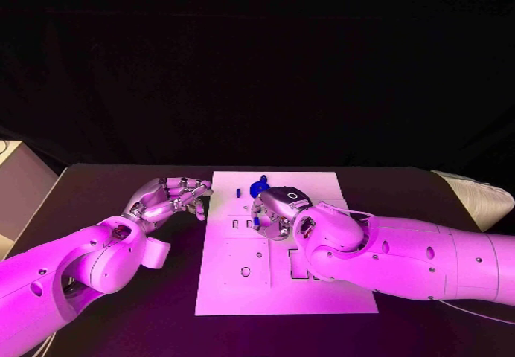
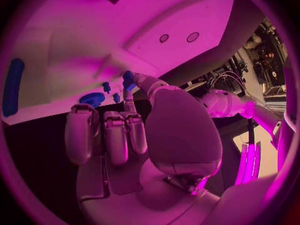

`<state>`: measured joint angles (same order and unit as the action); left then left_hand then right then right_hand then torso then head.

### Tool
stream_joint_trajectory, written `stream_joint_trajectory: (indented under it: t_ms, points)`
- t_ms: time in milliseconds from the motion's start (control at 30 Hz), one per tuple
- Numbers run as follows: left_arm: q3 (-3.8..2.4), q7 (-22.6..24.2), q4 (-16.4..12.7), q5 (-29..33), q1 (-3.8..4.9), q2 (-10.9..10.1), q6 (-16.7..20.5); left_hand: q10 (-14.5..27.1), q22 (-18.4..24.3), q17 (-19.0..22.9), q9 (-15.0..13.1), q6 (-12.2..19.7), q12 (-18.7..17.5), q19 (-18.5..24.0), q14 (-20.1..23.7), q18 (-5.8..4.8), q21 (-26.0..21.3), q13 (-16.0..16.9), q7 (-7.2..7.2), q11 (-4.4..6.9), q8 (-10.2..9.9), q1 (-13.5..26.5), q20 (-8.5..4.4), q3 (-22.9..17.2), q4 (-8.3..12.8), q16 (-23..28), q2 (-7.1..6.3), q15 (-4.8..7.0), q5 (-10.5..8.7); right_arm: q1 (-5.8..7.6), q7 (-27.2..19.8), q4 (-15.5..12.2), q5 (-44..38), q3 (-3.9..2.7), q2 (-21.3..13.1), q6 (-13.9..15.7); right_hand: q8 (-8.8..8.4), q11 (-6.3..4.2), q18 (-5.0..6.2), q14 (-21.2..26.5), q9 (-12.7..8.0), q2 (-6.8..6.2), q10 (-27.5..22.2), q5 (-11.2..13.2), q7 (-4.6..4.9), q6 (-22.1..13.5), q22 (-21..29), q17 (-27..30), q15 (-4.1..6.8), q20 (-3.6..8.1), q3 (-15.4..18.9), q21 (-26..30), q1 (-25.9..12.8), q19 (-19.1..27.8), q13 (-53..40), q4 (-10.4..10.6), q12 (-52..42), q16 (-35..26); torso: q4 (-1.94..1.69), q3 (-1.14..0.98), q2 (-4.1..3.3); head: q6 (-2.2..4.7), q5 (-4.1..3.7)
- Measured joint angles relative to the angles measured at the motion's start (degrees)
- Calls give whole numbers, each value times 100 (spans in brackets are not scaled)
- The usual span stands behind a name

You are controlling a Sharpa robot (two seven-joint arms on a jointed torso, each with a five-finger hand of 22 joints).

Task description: Assemble the parts on the task board

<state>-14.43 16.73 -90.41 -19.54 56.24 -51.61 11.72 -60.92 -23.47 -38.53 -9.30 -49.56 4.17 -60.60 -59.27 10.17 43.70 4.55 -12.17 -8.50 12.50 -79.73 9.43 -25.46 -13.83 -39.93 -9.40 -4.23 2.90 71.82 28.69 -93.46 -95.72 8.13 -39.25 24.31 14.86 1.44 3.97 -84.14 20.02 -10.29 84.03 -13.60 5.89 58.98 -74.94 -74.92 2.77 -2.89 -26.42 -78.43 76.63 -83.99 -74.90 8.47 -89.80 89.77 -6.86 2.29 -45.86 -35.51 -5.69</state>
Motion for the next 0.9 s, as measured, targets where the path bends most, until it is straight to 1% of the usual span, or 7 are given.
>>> stream_joint_trajectory:
  t_ms: [367,467,533,700,767,867,900]
  points:
    - [0,-4,3,0,0,2,-10,0,1,0,1,0,0,0,0,0,0,0,0,0,0,0,0,0,0,0,0,0,0,-32,66,83,-103,-6,82,4,3,0,0,0,1,-49,0,0,-1,-1,1,0,0,0,0,0,-49,0,0,0,0,0,-5,5,0,-12,-5]
    - [0,-6,6,0,0,1,-12,0,1,0,1,0,0,0,0,0,0,0,0,0,0,0,0,0,0,0,0,0,0,-33,76,98,-122,-9,94,1,67,0,0,0,1,-61,0,0,-3,-3,1,0,0,0,0,0,-61,0,0,0,0,0,-6,8,1,-17,-8]
    - [0,-6,7,0,-1,0,-13,0,1,0,1,0,0,0,0,0,0,0,0,0,0,0,0,0,0,0,0,0,0,-34,86,108,-129,-10,100,-5,101,0,0,0,1,-99,0,0,-6,-6,1,0,0,0,3,0,-98,0,0,2,0,0,-3,9,1,-23,-8]
    - [0,-9,14,0,-1,3,-16,0,1,0,1,0,0,-1,0,0,0,0,0,0,0,0,-1,0,0,0,0,0,0,-34,108,136,-148,-16,121,-34,109,0,0,0,3,-123,0,31,-10,-10,2,1,0,0,28,0,-122,0,0,27,0,0,1,9,1,-34,-5]
    - [0,-10,16,0,-1,5,-18,0,1,0,1,0,0,-1,0,0,0,0,0,0,0,0,-1,0,0,0,0,0,0,-34,118,146,-154,-18,128,-45,110,0,0,0,114,-163,0,31,-10,-10,2,1,0,0,40,0,-169,0,0,40,0,0,1,8,1,-38,-8]
    - [0,-10,21,0,-1,9,-20,0,1,0,1,0,0,-1,0,0,0,0,0,0,0,0,-1,0,0,0,0,0,0,-34,144,167,-162,-20,143,-67,110,0,0,0,151,-146,0,31,15,-36,2,1,0,0,56,0,-188,0,0,56,0,0,1,7,1,-42,-14]
    - [0,-11,23,0,-1,9,-20,0,1,0,1,0,0,-1,0,0,0,0,0,0,0,0,-1,0,0,0,0,0,0,-34,152,170,-163,-20,146,-72,112,0,0,0,159,-164,0,31,28,-48,2,1,0,0,65,0,-232,0,0,65,0,0,1,5,1,-44,-16]
